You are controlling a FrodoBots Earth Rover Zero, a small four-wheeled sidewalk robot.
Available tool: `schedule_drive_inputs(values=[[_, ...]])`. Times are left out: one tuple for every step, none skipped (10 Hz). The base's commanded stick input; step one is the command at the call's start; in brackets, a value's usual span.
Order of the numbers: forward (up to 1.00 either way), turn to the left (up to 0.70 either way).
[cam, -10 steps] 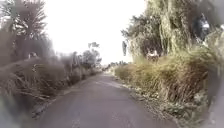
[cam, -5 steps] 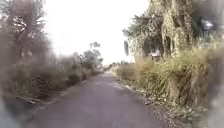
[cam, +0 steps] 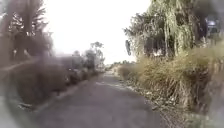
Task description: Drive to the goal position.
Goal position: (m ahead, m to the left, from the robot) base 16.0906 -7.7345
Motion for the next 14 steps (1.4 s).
schedule_drive_inputs(values=[[0.50,0.00],[0.50,0.00],[0.50,0.00],[0.50,0.00],[0.50,0.00],[0.50,0.00],[0.50,0.00],[0.50,0.00],[0.50,0.00],[0.50,0.01],[0.50,0.01],[0.50,0.01],[0.50,0.01],[0.50,0.01]])
